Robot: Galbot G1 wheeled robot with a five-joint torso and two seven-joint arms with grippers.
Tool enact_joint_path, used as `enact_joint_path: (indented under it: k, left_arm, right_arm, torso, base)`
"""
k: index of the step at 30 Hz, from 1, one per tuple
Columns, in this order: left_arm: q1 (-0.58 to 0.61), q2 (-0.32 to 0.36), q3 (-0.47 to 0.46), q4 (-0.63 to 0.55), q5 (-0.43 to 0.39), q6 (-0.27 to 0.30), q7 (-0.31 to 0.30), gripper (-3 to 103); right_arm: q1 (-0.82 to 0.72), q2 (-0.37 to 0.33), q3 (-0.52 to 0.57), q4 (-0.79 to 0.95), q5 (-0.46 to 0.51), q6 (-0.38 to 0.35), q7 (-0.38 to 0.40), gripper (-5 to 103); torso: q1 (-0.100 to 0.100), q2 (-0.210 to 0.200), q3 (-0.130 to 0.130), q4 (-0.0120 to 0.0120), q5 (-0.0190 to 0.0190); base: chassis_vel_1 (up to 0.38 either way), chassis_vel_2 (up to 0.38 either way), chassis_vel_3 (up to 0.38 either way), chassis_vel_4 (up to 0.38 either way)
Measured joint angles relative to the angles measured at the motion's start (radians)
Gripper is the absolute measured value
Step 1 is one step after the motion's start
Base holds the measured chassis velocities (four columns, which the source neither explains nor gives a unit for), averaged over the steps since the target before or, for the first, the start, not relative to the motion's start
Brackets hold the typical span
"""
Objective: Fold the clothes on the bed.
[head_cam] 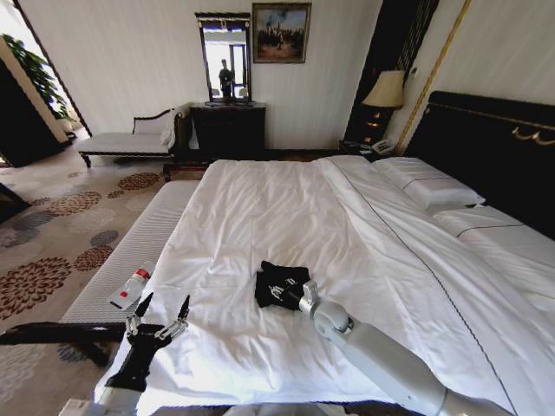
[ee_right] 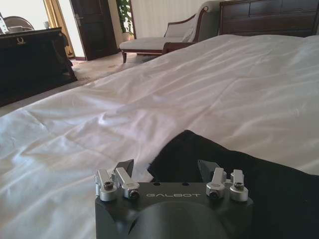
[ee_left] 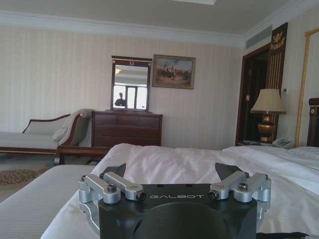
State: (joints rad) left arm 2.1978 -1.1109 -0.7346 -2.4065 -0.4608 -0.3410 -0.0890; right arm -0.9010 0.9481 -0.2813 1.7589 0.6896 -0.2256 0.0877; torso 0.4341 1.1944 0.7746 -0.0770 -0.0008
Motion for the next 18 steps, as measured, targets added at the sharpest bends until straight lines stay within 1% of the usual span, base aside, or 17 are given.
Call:
enact_joint_path:
  k: [2, 3, 4, 5, 6, 7, 8, 12, 13, 16, 17, 18]
  left_arm:
    - [0.000, 0.000, 0.000, 0.000, 0.000, 0.000, 0.000, 100]
    - [0.000, 0.000, 0.000, 0.000, 0.000, 0.000, 0.000, 100]
    - [0.000, 0.000, 0.000, 0.000, 0.000, 0.000, 0.000, 100]
    - [0.000, 0.000, 0.000, 0.000, 0.000, 0.000, 0.000, 100]
    - [0.000, 0.000, 0.000, 0.000, 0.000, 0.000, 0.000, 100]
    - [0.000, 0.000, 0.000, 0.000, 0.000, 0.000, 0.000, 100]
    - [0.000, 0.000, 0.000, 0.000, 0.000, 0.000, 0.000, 100]
    - [0.000, 0.000, 0.000, 0.000, 0.000, 0.000, 0.000, 100]
    - [0.000, 0.000, 0.000, 0.000, 0.000, 0.000, 0.000, 100]
    - [0.000, 0.000, 0.000, 0.000, 0.000, 0.000, 0.000, 100]
    - [0.000, 0.000, 0.000, 0.000, 0.000, 0.000, 0.000, 100]
    - [0.000, 0.000, 0.000, 0.000, 0.000, 0.000, 0.000, 100]
  right_arm:
    - [-0.019, 0.006, 0.024, 0.039, 0.012, 0.019, -0.014, 83]
    - [-0.019, 0.006, 0.024, 0.039, 0.012, 0.019, -0.014, 83]
    - [-0.027, 0.010, 0.041, 0.048, 0.019, 0.032, -0.020, 88]
    - [-0.035, 0.016, 0.059, 0.050, 0.024, 0.046, -0.026, 88]
    - [-0.042, 0.027, 0.084, 0.040, 0.024, 0.066, -0.029, 93]
    - [-0.042, 0.027, 0.084, 0.040, 0.024, 0.066, -0.029, 93]
    - [-0.044, 0.042, 0.107, 0.011, 0.010, 0.092, -0.029, 97]
    - [-0.004, 0.138, 0.146, -0.193, -0.130, 0.182, -0.027, 100]
    - [-0.004, 0.138, 0.146, -0.193, -0.130, 0.182, -0.027, 100]
    - [0.026, 0.233, 0.144, -0.338, -0.232, 0.244, -0.036, 100]
    - [0.026, 0.233, 0.144, -0.338, -0.232, 0.244, -0.036, 100]
    - [0.026, 0.258, 0.140, -0.371, -0.269, 0.265, -0.044, 100]
  torso:
    - [0.000, 0.000, 0.000, 0.0000, 0.0000]
    - [0.000, 0.000, 0.000, 0.0000, 0.0000]
    - [0.000, 0.000, 0.000, 0.0000, -0.0001]
    - [0.000, 0.000, 0.000, 0.0000, -0.0001]
    - [0.000, 0.000, 0.000, -0.0001, 0.0000]
    - [0.000, 0.000, 0.000, -0.0001, 0.0000]
    - [0.000, 0.000, 0.000, -0.0001, -0.0002]
    - [0.000, 0.000, 0.000, 0.0000, -0.0001]
    - [0.000, 0.000, 0.000, 0.0000, -0.0001]
    - [0.000, 0.000, 0.000, 0.0003, 0.0000]
    - [0.000, 0.000, 0.000, 0.0003, 0.0000]
    - [0.000, 0.000, 0.000, 0.0002, 0.0001]
  base:
    - [0.000, 0.000, 0.000, 0.000]
    - [0.000, 0.000, 0.000, 0.000]
    - [0.000, 0.000, 0.000, 0.000]
    - [0.000, 0.000, 0.000, 0.000]
    - [0.000, 0.000, 0.000, 0.000]
    - [0.000, 0.000, 0.000, 0.000]
    - [0.000, 0.000, 0.000, 0.000]
    - [0.000, 0.000, 0.000, 0.000]
    - [0.000, 0.000, 0.000, 0.000]
    - [0.000, 0.000, 0.000, 0.000]
    - [0.000, 0.000, 0.000, 0.000]
    - [0.000, 0.000, 0.000, 0.000]
